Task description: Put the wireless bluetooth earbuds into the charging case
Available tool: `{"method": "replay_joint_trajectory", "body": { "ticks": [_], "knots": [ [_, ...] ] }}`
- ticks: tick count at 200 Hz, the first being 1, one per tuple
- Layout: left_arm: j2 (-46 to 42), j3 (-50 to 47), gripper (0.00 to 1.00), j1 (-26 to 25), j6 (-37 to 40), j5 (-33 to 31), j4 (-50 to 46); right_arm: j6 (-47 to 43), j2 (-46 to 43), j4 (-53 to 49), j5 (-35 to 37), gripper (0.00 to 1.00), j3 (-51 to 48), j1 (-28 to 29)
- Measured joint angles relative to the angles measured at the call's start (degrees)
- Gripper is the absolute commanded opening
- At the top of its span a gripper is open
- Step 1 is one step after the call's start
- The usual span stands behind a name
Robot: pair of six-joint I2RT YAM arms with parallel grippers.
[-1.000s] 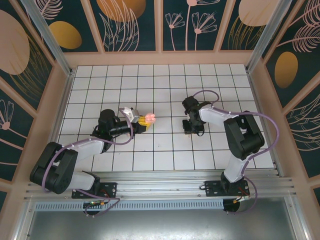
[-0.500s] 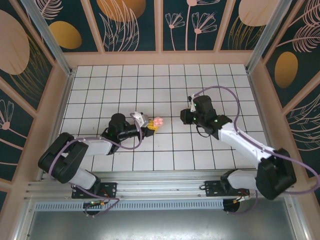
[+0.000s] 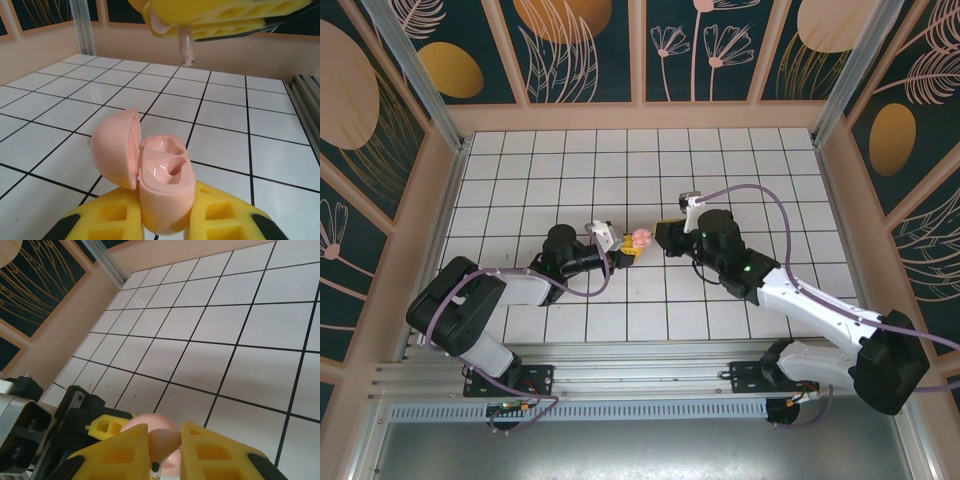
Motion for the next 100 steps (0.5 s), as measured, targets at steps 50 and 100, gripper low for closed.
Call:
{"method": "replay_joint_trajectory", "body": {
  "ticks": [50, 100],
  "knots": [
    [0.2, 0.02, 0.11, 0.0, -0.02, 0.0, 1.03, 0.44, 3.37, 0.72, -0.07, 0.18, 0.0, 0.74],
    [0.22, 0.42, 0.11, 0.0, -0.04, 0.0, 1.92, 1.01, 3.43, 2.56, -0.28, 0.18, -0.02, 1.62]
  ]
}}
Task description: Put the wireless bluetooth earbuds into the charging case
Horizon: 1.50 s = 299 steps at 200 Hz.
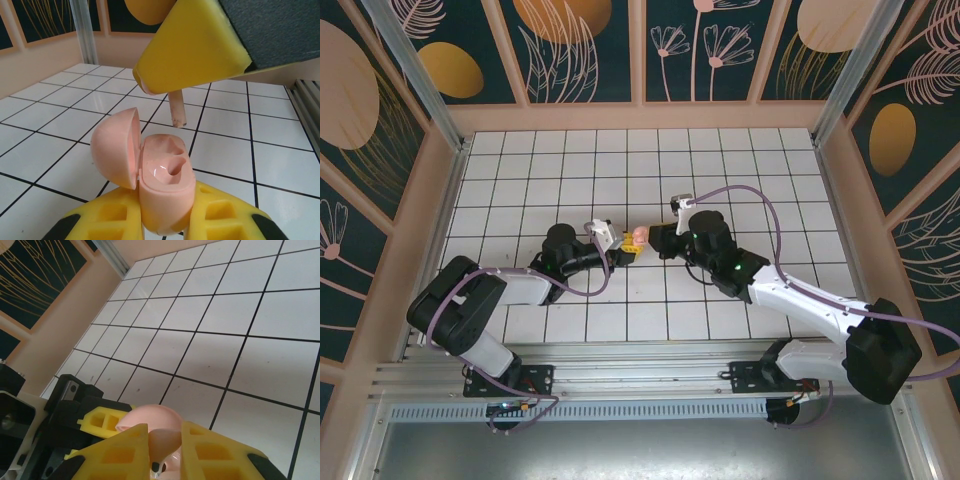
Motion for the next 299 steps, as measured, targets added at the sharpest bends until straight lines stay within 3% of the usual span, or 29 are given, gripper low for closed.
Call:
{"method": "replay_joint_trajectory", "body": {
  "ticks": [108, 194, 299],
  "knots": [
    [0.0, 0.44, 0.12, 0.02, -0.61, 0.0, 0.04, 0.83, 1.57, 1.11, 0.74, 0.18, -0.09, 1.05],
    [-0.07, 0.63, 0.12, 0.0, -0.68, -0.22, 0.09, 0.63, 1.57, 1.01, 6.49, 0.17, -0.09, 3.13],
    [-0.59, 0.72, 0.12, 0.0, -1.73, -0.48, 0.07, 0.61, 1.57, 1.18, 8.09, 0.17, -0.09, 3.89]
  ]
}}
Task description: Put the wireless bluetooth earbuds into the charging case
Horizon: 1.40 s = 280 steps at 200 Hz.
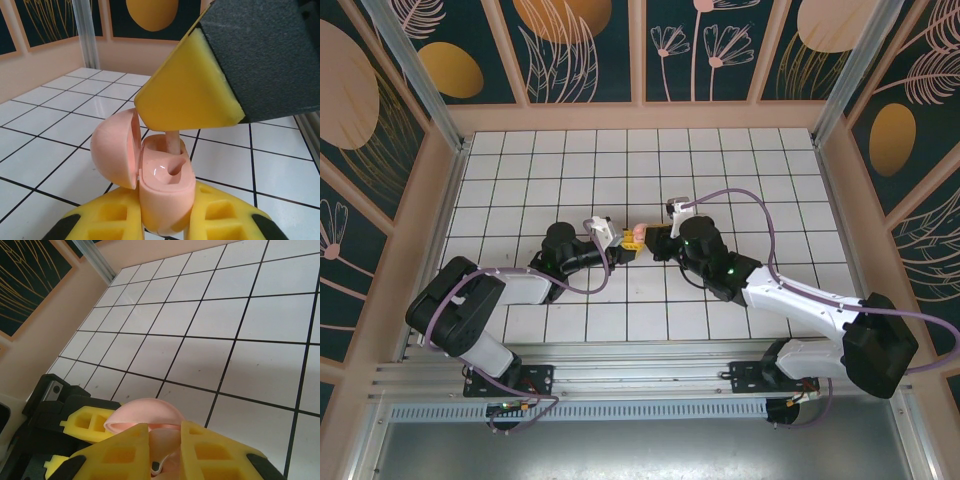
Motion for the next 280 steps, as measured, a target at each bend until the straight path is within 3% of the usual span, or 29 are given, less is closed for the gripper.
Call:
{"method": "replay_joint_trajectory", "body": {
  "ticks": [93, 230, 280],
  "knots": [
    [-0.83, 0.0, 0.12, -0.04, -0.42, -0.57, -0.02, -1.7, -0.02, 1.4, -0.04, 0.2, -0.33, 0.52],
    [-1.62, 0.0, 0.11, -0.26, -0.39, -1.05, 0.02, -2.47, -1.86, 0.76, -2.27, 0.48, -0.28, 1.49],
    [-2.03, 0.0, 0.11, -0.26, -0.39, -1.05, 0.02, -2.29, -4.81, 0.72, -4.48, 0.51, -0.2, 0.68]
  ]
}}
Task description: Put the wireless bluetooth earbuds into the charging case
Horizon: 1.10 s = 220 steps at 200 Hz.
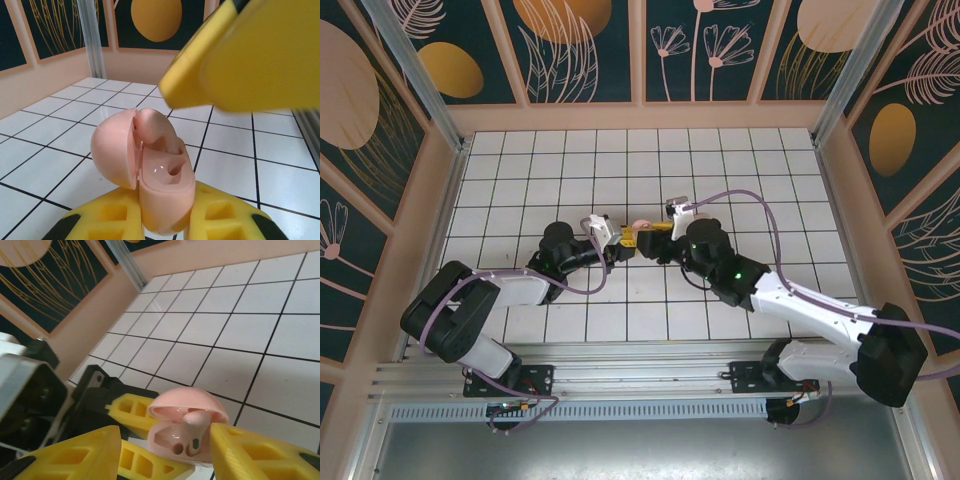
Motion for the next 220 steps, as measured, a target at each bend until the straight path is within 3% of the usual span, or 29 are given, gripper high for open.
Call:
{"method": "replay_joint_trajectory", "body": {
  "ticks": [50, 108, 220],
  "knots": [
    [0.0, 0.0, 0.11, 0.0, 0.0, 0.02, 0.0, 1.31, -2.23, 0.09, -6.34, 0.48, 0.66, -3.67],
    [0.0, 0.0, 0.11, 0.0, 0.02, 0.04, 0.0, 4.59, -2.16, -0.57, -14.69, 0.33, 1.09, -10.03],
    [0.0, 0.04, 0.11, 0.02, 0.02, 0.04, 0.0, 7.06, 3.23, -2.56, -19.74, 0.29, 2.71, -10.47]
  ]
}}
